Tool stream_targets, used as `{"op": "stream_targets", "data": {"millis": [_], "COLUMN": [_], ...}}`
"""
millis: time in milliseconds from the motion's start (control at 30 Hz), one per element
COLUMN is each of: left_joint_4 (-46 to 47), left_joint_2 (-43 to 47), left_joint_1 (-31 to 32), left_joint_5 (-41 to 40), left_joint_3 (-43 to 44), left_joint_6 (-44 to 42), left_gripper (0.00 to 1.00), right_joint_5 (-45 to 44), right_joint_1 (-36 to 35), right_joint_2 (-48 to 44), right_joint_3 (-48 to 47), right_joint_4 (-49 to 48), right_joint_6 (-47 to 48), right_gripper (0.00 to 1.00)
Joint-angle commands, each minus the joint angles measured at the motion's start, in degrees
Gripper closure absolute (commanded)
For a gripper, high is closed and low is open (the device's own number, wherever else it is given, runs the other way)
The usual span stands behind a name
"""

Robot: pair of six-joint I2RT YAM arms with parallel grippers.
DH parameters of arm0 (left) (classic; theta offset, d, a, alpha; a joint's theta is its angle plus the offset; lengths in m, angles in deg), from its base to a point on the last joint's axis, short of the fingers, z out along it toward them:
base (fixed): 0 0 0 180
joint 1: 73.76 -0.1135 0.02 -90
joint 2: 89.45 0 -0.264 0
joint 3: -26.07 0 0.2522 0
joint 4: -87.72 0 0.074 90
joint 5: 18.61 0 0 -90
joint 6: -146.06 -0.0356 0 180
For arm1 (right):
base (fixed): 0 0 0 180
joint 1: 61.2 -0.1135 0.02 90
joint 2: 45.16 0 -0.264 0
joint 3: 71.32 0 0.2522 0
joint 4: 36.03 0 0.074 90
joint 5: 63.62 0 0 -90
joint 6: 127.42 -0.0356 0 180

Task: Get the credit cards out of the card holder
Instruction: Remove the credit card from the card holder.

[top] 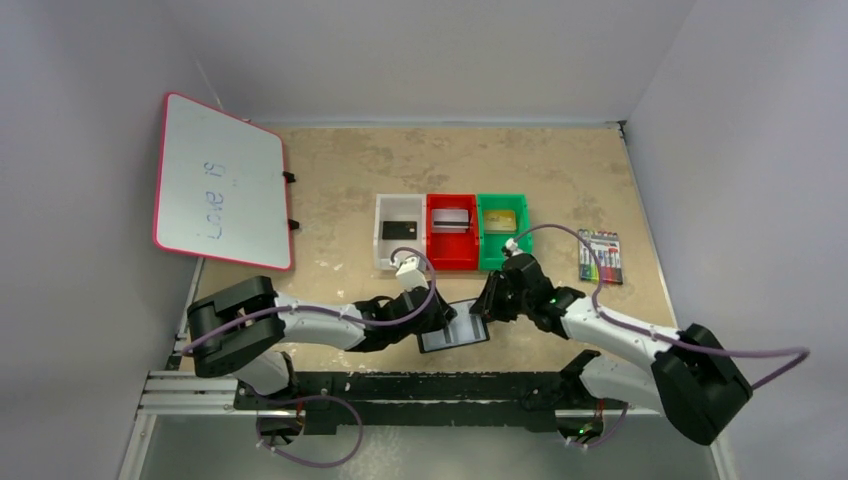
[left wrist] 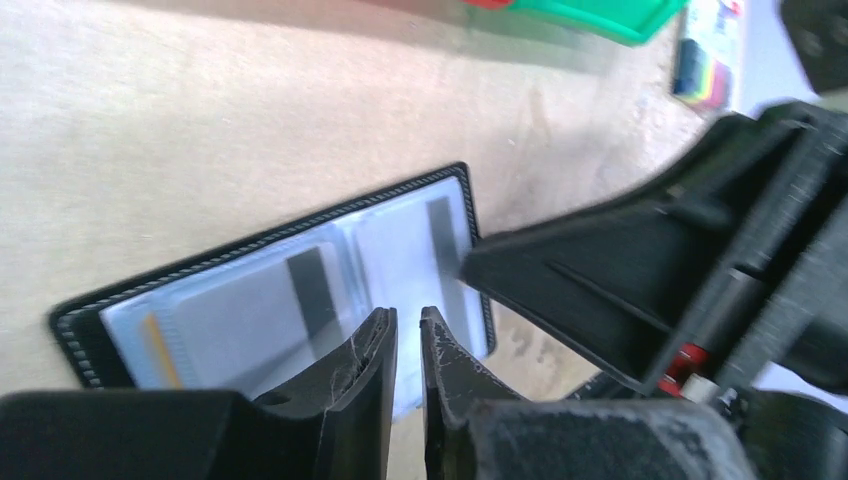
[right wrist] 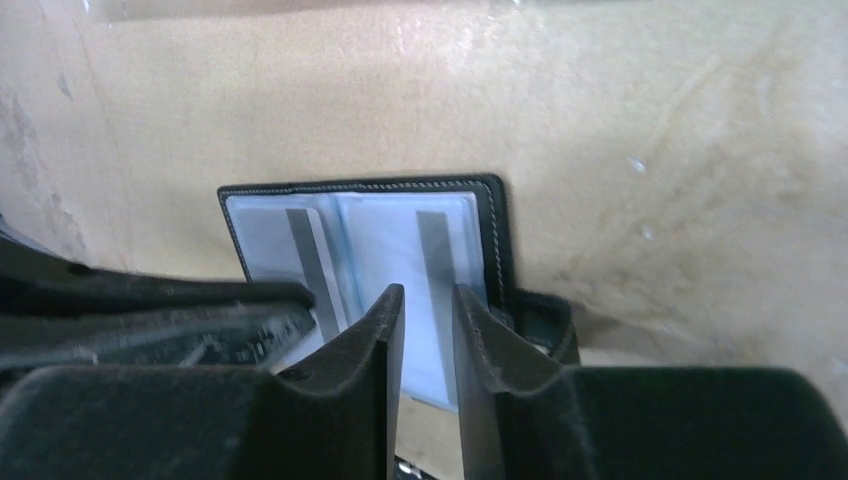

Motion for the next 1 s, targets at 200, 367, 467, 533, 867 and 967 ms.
{"op": "stream_targets", "data": {"millis": [200, 367, 467, 533, 867, 967], "left_joint_4": [-24.0, -26.6, -28.3, -29.9, -29.8, -29.6], "left_joint_2": [5.0, 4.9, 3.9, 2.6, -0.8, -1.4], "left_joint_1": [0.9, 2.3, 3.4, 3.7, 4.5, 4.7], "left_joint_5": [-8.7, -9.7, -10.5, -10.7, -10.9, -11.0], "left_joint_3": [4.1, 5.0, 7.0, 8.3, 9.2, 9.2], "left_joint_6": [-1.4, -1.2, -2.3, -2.7, -2.5, -2.1], "left_gripper": [0.82, 0.8, 0.78, 0.78, 0.78, 0.79], "right_joint_5": [0.3, 1.8, 1.8, 2.8, 8.2, 10.3], "right_joint_1": [-0.2, -0.2, -0.1, -0.2, -0.2, -0.2], "right_joint_2": [-9.4, -4.7, -3.4, -2.8, -5.1, -7.7], "right_joint_3": [1.0, 1.2, 1.4, 1.5, 0.4, -0.3], "right_joint_4": [8.9, 5.8, 4.6, 3.4, 0.8, 1.0], "right_joint_6": [-1.3, -0.6, -0.2, 0.1, 3.1, 4.1], "right_gripper": [0.66, 0.67, 0.67, 0.69, 0.84, 0.78]}}
